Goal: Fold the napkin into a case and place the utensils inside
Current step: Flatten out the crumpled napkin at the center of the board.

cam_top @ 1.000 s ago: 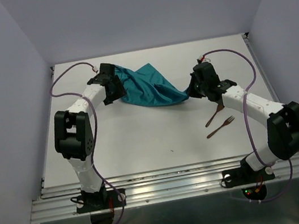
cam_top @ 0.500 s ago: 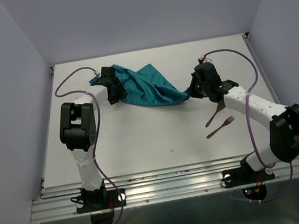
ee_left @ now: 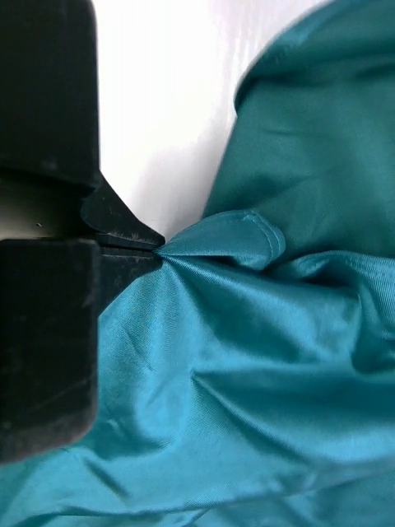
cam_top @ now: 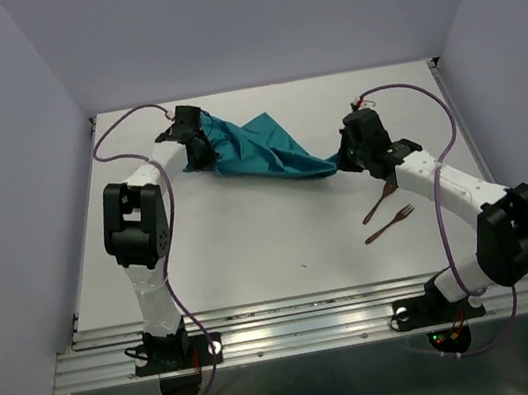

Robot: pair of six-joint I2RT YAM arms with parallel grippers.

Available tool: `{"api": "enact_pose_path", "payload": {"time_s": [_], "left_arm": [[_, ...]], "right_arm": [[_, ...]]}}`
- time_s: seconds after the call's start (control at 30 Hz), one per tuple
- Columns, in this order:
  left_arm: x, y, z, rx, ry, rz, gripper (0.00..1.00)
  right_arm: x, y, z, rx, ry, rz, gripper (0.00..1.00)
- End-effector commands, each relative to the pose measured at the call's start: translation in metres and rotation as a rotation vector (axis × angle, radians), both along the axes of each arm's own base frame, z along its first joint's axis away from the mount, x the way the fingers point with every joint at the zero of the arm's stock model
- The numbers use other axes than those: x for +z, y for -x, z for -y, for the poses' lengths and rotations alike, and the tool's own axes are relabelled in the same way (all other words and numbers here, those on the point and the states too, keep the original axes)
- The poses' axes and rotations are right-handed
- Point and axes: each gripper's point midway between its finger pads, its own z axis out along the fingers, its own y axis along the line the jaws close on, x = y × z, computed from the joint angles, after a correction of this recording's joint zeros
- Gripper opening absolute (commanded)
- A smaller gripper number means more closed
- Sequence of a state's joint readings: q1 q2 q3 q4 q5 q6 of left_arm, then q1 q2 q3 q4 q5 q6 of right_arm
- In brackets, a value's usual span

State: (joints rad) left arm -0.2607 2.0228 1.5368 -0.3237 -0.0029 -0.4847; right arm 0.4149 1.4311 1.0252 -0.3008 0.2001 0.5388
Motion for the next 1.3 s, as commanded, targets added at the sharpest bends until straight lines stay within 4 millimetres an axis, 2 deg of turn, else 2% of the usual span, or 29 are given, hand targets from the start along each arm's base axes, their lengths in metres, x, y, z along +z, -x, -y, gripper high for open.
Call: {"api": "enact_pose_path", "payload": {"time_s": [0.0, 0.03, 0.07, 0.1, 0.13, 0.17, 0.2, 0.23, 0.27, 0.3, 0.33, 0.37, 0.4, 0.43, 0.5, 0.53, 0.6, 0.63, 0.73, 0.77, 0.8, 0.83, 0.87, 0.9, 1.0, 1.1, 1.13, 1.27], "left_arm": [[0.101, 0.010, -0.008, -0.056, -0.031, 0.155, 0.00], [0.129, 0.011, -0.013, -0.044, -0.030, 0.217, 0.00], [0.141, 0.012, -0.015, -0.046, -0.031, 0.238, 0.00], [0.169, 0.008, -0.015, -0.045, -0.019, 0.292, 0.00], [0.189, 0.008, -0.017, -0.042, -0.020, 0.328, 0.00], [0.199, 0.010, -0.021, -0.035, -0.031, 0.329, 0.00], [0.219, 0.008, -0.023, -0.024, -0.034, 0.369, 0.00], [0.253, 0.008, -0.027, -0.023, -0.038, 0.448, 0.00], [0.270, 0.009, -0.028, -0.024, -0.033, 0.486, 0.00], [0.289, 0.011, -0.031, -0.020, -0.026, 0.530, 0.00], [0.321, 0.015, -0.034, -0.024, -0.016, 0.602, 0.00], [0.337, 0.019, -0.036, -0.021, -0.011, 0.635, 0.00], [0.363, 0.023, -0.039, -0.017, -0.003, 0.692, 0.00], [0.382, 0.032, -0.041, -0.023, -0.004, 0.737, 0.00], [0.412, 0.043, -0.047, -0.013, 0.003, 0.811, 0.00], [0.430, 0.054, -0.050, -0.014, 0.005, 0.859, 0.00], [0.448, 0.066, -0.056, -0.002, 0.002, 0.905, 0.00], [0.463, 0.079, -0.064, 0.029, -0.010, 0.941, 0.00], [0.483, 0.099, -0.083, 0.110, -0.037, 0.997, 0.00], [0.502, 0.117, -0.090, 0.133, -0.028, 1.058, 0.00], [0.510, 0.126, -0.093, 0.141, -0.025, 1.085, 0.00], [0.522, 0.143, -0.098, 0.146, -0.019, 1.126, 0.00], [0.530, 0.151, -0.099, 0.150, -0.010, 1.157, 0.00], [0.538, 0.160, -0.100, 0.148, -0.005, 1.183, 0.00], [0.563, 0.197, -0.104, 0.132, 0.025, 1.277, 0.00], [0.579, 0.221, -0.102, 0.103, 0.053, 1.346, 0.00], [0.585, 0.235, -0.103, 0.093, 0.065, 1.375, 0.00], [0.592, 0.259, -0.114, 0.128, 0.053, 1.417, 0.00]], "right_arm": [[0.061, -0.025, 0.019, -0.048, 0.069, 0.155, 0.01], [0.071, -0.032, 0.022, -0.062, 0.068, 0.177, 0.01], [0.099, -0.043, 0.019, -0.061, 0.055, 0.232, 0.01], [0.114, -0.051, 0.021, -0.071, 0.051, 0.264, 0.01], [0.132, -0.057, 0.021, -0.079, 0.048, 0.302, 0.01], [0.169, -0.065, 0.019, -0.080, 0.035, 0.378, 0.01], [0.188, -0.069, 0.019, -0.086, 0.030, 0.416, 0.01], [0.206, -0.074, 0.019, -0.093, 0.027, 0.453, 0.01], [0.225, -0.075, 0.021, -0.100, 0.023, 0.489, 0.01], [0.262, -0.075, 0.022, -0.107, 0.006, 0.565, 0.01], [0.283, -0.072, 0.025, -0.117, -0.006, 0.612, 0.01], [0.301, -0.068, 0.028, -0.122, -0.011, 0.654, 0.01], [0.328, -0.062, 0.031, -0.131, -0.036, 0.719, 0.01], [0.348, -0.051, 0.035, -0.135, -0.051, 0.768, 0.01], [0.373, -0.038, 0.041, -0.140, -0.072, 0.837, 0.01], [0.388, -0.025, 0.045, -0.138, -0.083, 0.876, 0.01], [0.400, -0.013, 0.049, -0.139, -0.096, 0.911, 0.01], [0.408, -0.001, 0.055, -0.144, -0.100, 0.933, 0.01], [0.422, 0.019, 0.064, -0.160, -0.119, 0.978, 0.01], [0.424, 0.025, 0.067, -0.162, -0.126, 0.988, 0.01], [0.430, 0.032, 0.069, -0.161, -0.138, 1.009, 0.01], [0.445, 0.049, 0.073, -0.155, -0.163, 1.055, 0.01], [0.460, 0.064, 0.077, -0.153, -0.187, 1.103, 0.01], [0.462, 0.065, 0.076, -0.143, -0.196, 1.112, 0.01], [0.490, 0.100, 0.080, -0.106, -0.264, 1.207, 0.01], [0.501, 0.116, 0.072, -0.037, -0.318, 1.243, 0.01], [0.505, 0.122, 0.070, -0.020, -0.332, 1.254, 0.01], [0.508, 0.132, 0.068, 0.011, -0.365, 1.265, 0.01]]}}
